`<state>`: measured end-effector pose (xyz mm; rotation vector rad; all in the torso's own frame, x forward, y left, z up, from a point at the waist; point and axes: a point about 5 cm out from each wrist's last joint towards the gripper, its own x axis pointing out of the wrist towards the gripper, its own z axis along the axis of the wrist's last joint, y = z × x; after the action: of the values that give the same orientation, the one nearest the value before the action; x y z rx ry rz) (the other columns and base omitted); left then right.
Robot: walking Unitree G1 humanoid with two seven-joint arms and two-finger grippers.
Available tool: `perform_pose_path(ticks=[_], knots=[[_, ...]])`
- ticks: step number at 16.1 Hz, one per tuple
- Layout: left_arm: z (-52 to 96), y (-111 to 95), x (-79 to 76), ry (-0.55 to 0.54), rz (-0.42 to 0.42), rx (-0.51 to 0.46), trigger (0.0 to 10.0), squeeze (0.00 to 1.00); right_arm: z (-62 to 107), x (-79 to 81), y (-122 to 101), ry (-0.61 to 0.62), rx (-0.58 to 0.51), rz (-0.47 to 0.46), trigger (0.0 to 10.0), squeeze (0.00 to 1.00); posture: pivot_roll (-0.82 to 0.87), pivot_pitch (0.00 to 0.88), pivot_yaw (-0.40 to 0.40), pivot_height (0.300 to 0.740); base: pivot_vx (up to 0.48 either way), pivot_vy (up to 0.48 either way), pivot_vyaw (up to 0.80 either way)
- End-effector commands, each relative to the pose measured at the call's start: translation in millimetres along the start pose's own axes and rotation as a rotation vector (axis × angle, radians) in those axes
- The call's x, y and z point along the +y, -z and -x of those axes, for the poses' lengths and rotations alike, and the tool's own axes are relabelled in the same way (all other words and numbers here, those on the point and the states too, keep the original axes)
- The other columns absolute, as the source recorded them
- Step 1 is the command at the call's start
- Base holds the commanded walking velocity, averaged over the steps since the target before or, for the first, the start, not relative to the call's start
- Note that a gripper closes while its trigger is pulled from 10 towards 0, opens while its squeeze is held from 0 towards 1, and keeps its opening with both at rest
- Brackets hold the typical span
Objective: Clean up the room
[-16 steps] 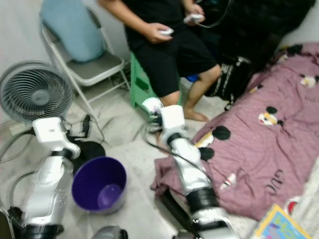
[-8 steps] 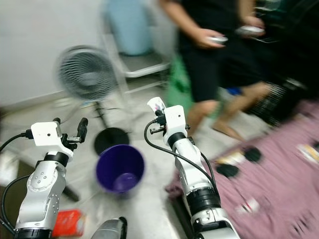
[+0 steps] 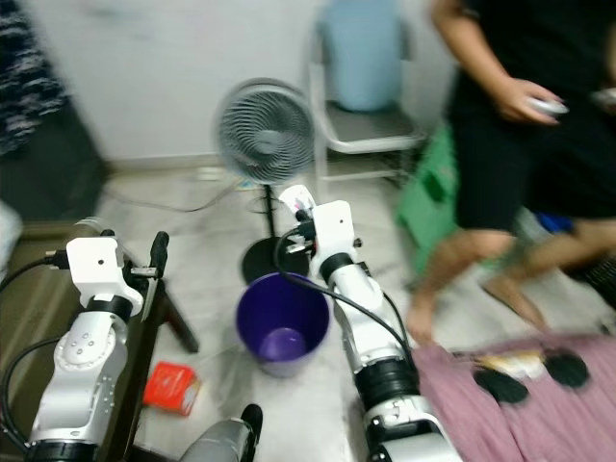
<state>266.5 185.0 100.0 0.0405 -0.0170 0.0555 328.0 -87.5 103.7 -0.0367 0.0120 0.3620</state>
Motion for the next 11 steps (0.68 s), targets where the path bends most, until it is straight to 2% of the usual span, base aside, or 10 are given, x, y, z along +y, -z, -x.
perform_pose_path(ticks=[1, 11], knots=[[1.3, -0.1, 2.0, 0.010, 0.006, -0.004, 10.0, 0.00, -3.2, 1.3, -3.9, -0.011, -0.014, 0.008, 10.0, 0.00, 0.07, 0.013, -0.001, 0.740, 0.000, 0.000, 0.80], [1.5, -3.0, 0.2, 0.017, 0.006, -0.027, 10.0, 0.00, -4.9, -0.1, -4.4, -0.001, -0.019, 0.008, 10.0, 0.00, 0.07, 0.017, -0.002, 0.740, 0.000, 0.000, 0.80]])
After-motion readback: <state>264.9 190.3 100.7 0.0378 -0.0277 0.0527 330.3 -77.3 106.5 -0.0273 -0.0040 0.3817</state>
